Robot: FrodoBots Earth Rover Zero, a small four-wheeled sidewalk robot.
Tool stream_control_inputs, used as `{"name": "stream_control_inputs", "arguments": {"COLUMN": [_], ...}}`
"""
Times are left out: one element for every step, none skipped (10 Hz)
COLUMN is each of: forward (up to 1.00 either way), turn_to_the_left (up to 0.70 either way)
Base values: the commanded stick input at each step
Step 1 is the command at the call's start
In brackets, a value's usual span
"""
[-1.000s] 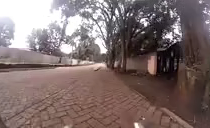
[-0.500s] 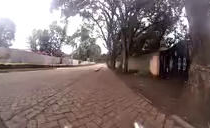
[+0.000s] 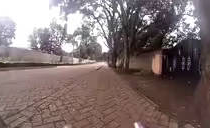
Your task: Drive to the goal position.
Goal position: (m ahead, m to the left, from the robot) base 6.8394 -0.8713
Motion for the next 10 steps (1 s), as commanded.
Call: {"name": "stream_control_inputs", "arguments": {"forward": [0.50,0.50,0.50,0.50,0.50,0.50,0.50,0.50,0.50,0.50], "turn_to_the_left": [0.00,0.00,0.00,0.00,0.00,0.00,0.00,0.00,0.00,0.00]}}
